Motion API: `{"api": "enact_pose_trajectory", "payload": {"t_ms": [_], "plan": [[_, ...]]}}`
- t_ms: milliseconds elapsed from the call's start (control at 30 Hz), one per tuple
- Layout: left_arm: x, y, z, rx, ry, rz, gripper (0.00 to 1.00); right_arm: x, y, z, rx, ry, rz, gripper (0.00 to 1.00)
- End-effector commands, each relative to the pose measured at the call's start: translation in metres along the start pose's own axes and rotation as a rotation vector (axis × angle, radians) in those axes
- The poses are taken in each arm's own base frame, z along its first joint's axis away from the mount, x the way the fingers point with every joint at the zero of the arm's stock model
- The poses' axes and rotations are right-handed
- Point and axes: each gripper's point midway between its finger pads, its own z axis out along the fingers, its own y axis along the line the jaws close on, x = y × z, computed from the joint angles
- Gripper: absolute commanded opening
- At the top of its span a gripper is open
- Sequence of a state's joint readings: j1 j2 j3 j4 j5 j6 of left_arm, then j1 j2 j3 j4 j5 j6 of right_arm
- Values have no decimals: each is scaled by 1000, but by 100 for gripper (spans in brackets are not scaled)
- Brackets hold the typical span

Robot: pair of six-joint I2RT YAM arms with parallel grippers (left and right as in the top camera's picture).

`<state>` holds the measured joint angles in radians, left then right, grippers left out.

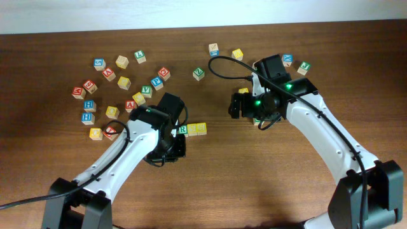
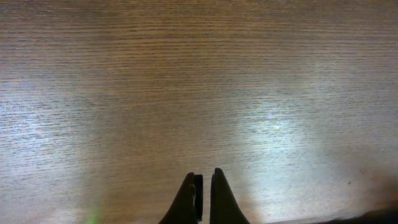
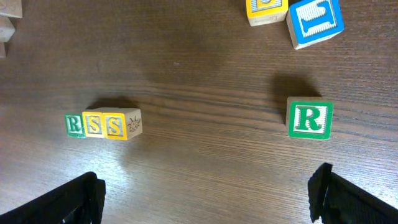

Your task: Spell out RSS

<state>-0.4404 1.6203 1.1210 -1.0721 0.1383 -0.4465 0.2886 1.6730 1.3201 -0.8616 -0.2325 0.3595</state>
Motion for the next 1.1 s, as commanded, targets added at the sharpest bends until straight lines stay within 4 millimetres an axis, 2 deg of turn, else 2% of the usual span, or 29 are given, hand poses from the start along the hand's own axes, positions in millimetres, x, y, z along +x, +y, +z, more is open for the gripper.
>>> {"api": "enact_pose_trajectory", "payload": {"t_ms": [0,133,233,300,500,833,1067], "plan": [[4,2,0,-5,1,-10,0,-4,-1,1,7,-10,-4,98],[12,5,1,-19,32,-12,0,-4,-1,1,7,-10,-4,98],[20,4,9,-28,53,-46,0,-4,-1,1,8,-8,-3,98],[22,3,17,-28,45,-45,0,4,-4,0,18,21,4,98],[-6,-7,39,33,-100,-19,0,7,-5,1,23,34,7,98],[-43,-2,62,-20,-224,-18,0,9,-6,0,26,43,9,98],[-64,-7,63,-17,-307,25,0,9,-6,0,26,43,10,98]]}}
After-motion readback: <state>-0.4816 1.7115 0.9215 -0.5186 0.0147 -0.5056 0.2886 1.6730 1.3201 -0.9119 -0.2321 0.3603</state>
